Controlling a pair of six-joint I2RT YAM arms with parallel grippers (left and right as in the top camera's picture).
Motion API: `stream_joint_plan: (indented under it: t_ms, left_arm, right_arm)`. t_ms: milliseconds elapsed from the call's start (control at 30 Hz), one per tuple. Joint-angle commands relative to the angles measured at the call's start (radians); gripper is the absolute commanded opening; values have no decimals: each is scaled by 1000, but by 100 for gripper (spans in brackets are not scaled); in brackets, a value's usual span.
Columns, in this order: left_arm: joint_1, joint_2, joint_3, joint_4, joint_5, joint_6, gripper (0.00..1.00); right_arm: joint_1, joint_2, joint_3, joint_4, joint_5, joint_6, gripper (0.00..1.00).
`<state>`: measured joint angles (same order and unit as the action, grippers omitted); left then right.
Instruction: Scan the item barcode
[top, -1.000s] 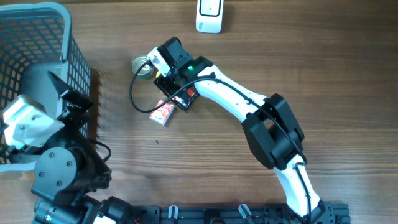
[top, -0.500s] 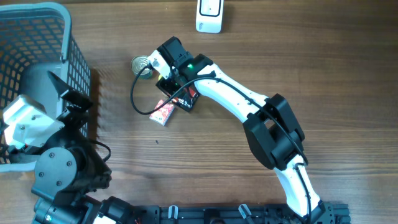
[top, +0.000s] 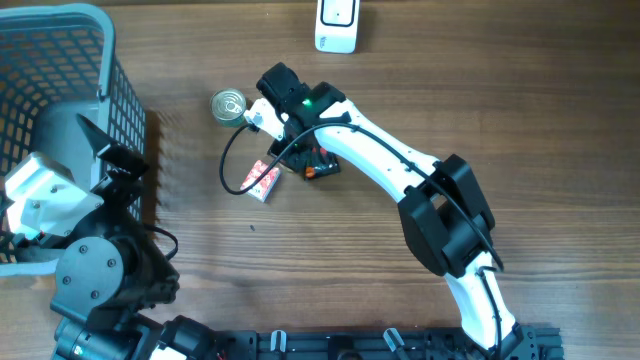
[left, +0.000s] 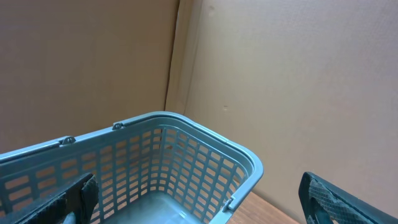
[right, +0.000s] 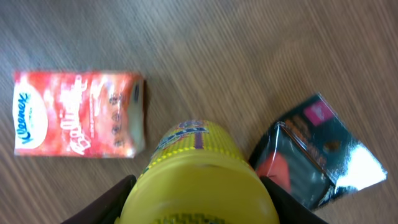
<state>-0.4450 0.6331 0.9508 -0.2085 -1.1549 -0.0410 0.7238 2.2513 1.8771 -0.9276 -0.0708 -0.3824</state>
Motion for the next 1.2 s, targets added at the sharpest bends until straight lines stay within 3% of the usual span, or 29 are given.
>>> stream_joint_plan:
  t_ms: [0, 233, 433, 667, 800, 967, 1167]
  left_arm:
    - [5, 0, 12, 3, -14, 11, 100]
    - [5, 0, 12, 3, -14, 11, 100]
    - [5, 0, 12, 3, -14, 11, 100]
    - [5, 0, 12, 3, -14, 11, 100]
    - [5, 0, 12, 3, -14, 11, 100]
    - [5, 0, 12, 3, -14, 11, 100]
    - [5, 0, 12, 3, -14, 11, 100]
  right_arm:
    - [0, 49, -37, -109, 40, -80, 51]
    - [-33, 49, -37, -251, 40, -50, 49]
    - [-84, 49, -37, -300, 39, 249, 60]
    - [-94, 49, -37, -318, -48, 461, 61]
    - [-94, 49, -37, -307, -58, 692, 64]
    - [-94, 49, -37, -282, -58, 1080, 61]
    - [-94, 49, -37, -256, -58, 1353, 57]
